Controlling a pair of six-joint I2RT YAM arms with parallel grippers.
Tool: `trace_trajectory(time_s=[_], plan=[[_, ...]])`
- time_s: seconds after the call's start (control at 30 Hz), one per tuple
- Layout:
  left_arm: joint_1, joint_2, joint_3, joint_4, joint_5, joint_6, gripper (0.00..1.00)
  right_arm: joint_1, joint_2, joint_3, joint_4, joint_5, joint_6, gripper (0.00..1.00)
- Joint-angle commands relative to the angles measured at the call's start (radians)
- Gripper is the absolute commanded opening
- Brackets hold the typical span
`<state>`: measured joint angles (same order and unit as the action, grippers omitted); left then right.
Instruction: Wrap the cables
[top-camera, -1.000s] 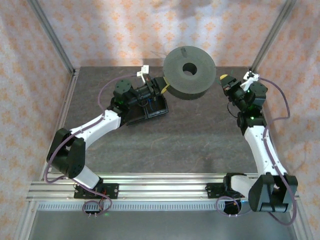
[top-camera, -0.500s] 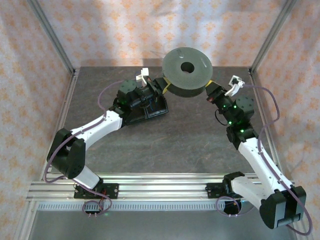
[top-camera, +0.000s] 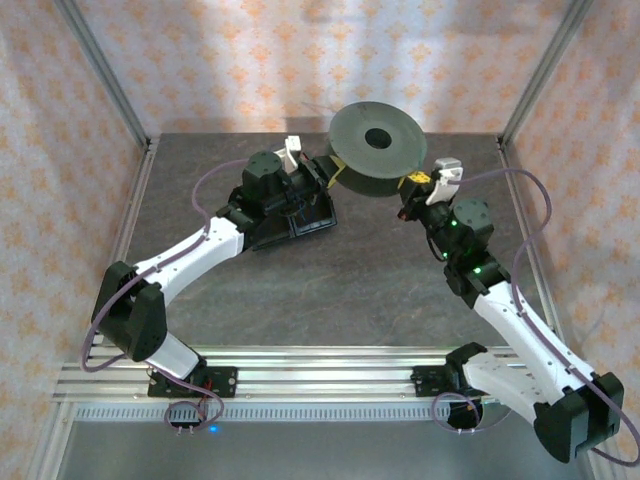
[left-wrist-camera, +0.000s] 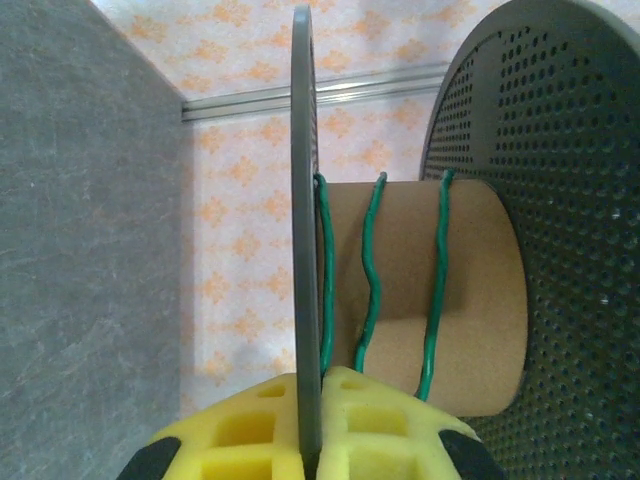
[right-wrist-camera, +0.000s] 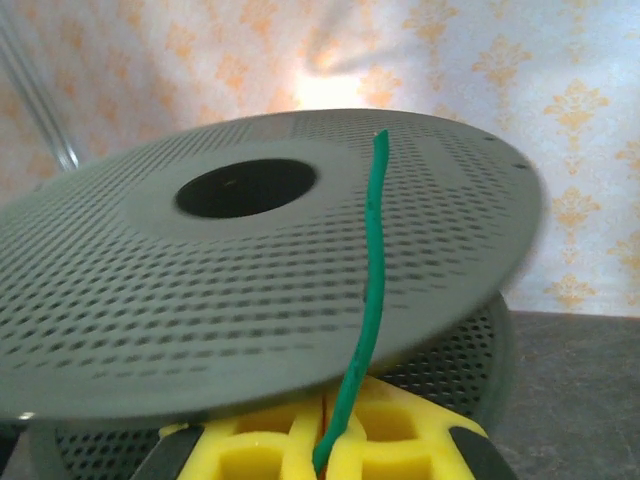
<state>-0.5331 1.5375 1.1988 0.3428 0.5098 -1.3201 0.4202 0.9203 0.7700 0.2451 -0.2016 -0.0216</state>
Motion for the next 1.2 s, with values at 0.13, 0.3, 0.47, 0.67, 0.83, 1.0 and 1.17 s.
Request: trace_trajectory(time_s=[0.13,0.3,0.47,0.67,0.83,1.0,1.17], plan=[[-0.022,-0.016,0.149,-0.185,-0.193,0.183,0.0,0.122,0.022,0.111,-0.2,-0.093,-0.277,0.0],[-0.028,0.005,0.221,-0.317,-0.232,0.268,0.0,0.185,0.043,0.153,-0.282,-0.046,-0.375,0.0],[-0.028,0.023,0.248,-0.369,-0.245,0.301,0.0,0.233,0.062,0.172,-0.346,-0.03,-0.474,0.0],[-0.02,0.046,0.269,-0.393,-0.213,0.301,0.0,0.273,0.052,0.155,-0.385,-0.017,-0.591,0.0],[-0.018,0.087,0.358,-0.52,-0.201,0.358,0.0,0.285,0.063,0.169,-0.418,-0.016,-0.632,0.0],[-0.023,0.127,0.426,-0.623,-0.203,0.422,0.0,0.29,0.099,0.227,-0.48,-0.09,-0.597,0.0],[-0.051,0.153,0.477,-0.695,-0.224,0.483,0.0,0.29,0.167,0.276,-0.477,-0.073,-0.461,0.0]])
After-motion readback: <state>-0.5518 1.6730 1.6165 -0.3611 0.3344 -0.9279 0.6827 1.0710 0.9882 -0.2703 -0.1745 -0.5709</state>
